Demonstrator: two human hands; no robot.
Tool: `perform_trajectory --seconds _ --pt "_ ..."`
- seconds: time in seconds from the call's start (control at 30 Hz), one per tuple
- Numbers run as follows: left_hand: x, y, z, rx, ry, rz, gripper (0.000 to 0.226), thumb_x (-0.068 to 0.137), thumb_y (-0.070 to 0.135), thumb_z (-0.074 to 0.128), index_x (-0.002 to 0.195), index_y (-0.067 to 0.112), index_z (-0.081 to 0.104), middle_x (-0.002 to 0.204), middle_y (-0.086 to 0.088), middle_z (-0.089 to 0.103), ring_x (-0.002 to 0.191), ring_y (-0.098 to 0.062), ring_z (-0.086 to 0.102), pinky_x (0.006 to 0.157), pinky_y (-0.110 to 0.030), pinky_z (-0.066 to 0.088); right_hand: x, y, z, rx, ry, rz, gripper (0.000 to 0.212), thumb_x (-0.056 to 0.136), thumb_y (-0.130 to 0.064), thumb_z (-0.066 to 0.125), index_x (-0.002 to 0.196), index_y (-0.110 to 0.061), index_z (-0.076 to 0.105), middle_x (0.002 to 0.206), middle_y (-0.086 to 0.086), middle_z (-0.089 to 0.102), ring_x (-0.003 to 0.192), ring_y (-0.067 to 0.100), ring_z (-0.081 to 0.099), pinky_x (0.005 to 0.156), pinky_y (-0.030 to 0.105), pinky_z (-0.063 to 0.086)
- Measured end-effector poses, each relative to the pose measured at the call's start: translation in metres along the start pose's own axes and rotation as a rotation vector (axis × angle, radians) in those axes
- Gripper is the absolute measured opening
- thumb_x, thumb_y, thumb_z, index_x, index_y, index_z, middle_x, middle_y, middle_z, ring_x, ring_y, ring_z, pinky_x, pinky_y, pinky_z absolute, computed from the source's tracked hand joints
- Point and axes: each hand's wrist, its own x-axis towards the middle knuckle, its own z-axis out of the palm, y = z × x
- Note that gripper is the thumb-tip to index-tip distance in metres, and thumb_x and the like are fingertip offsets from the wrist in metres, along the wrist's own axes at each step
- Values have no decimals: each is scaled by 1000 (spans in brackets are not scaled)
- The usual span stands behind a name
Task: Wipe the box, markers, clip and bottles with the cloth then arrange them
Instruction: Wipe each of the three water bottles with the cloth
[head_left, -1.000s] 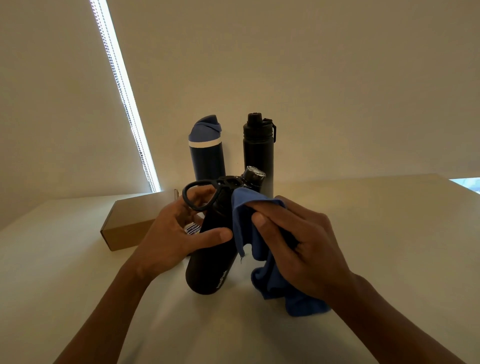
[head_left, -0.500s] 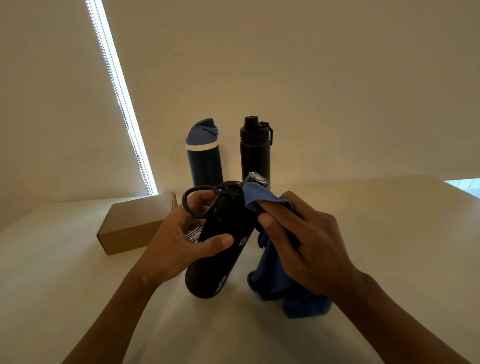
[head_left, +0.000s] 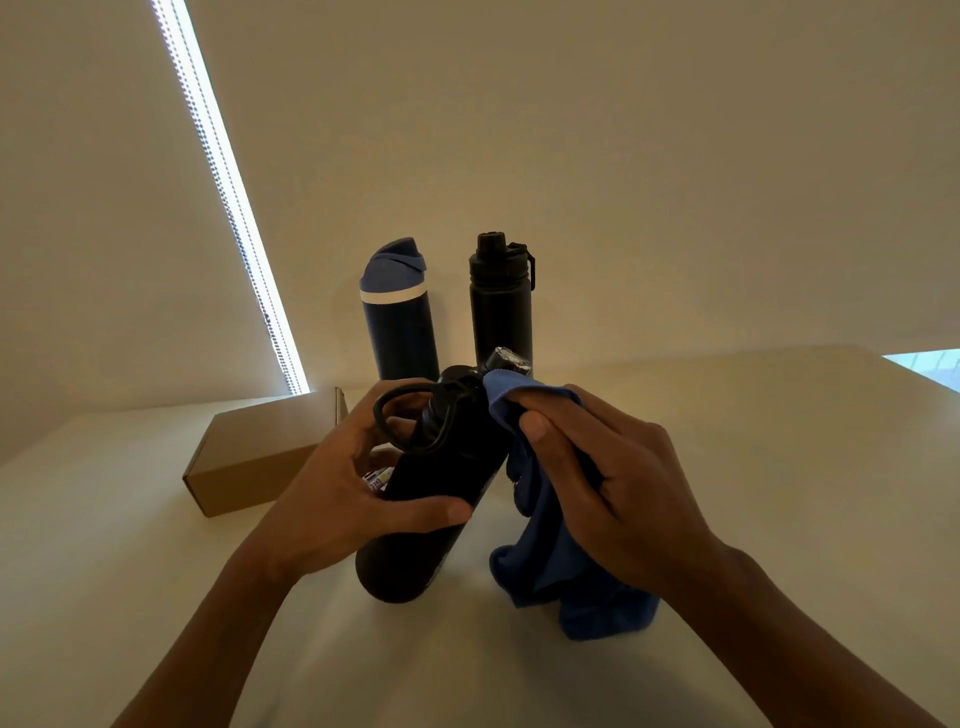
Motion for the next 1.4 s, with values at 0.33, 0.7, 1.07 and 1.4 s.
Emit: perform_trajectory --seconds 0.33,0.7,1.07,1.4 --pt "0 0 10 144 58 187 88 57 41 99 130 47 49 124 24 64 117 -3 64 93 -16 55 -1 -17 -19 -47 -194 184 32 103 -40 50 102 -18 73 76 -3 71 71 6 68 69 32 55" --pt "1 4 6 36 133 186 79 56 49 91 123 55 49 126 23 64 122 -4 62 94 -15 52 -1 -14 -14 -132 -155 -70 32 105 -43 40 112 -26 66 74 -12 61 63 3 57 61 7 45" --pt "2 -5 4 -31 106 216 86 61 39 91 134 50 46 134 14 61 130 -17 60 98 -27 55 3 -9 -32 -203 87 -110 20 100 -22 57 105 -11 73 63 -17 46 50 -1 44 57 7 33" --pt "0 3 9 12 77 206 79 63 50 88 128 62 46 127 27 63 121 -3 64 98 -17 54 6 -26 -26 -193 16 -108 43 91 -47 66 119 -14 64 62 -22 43 50 -2 44 56 5 35"
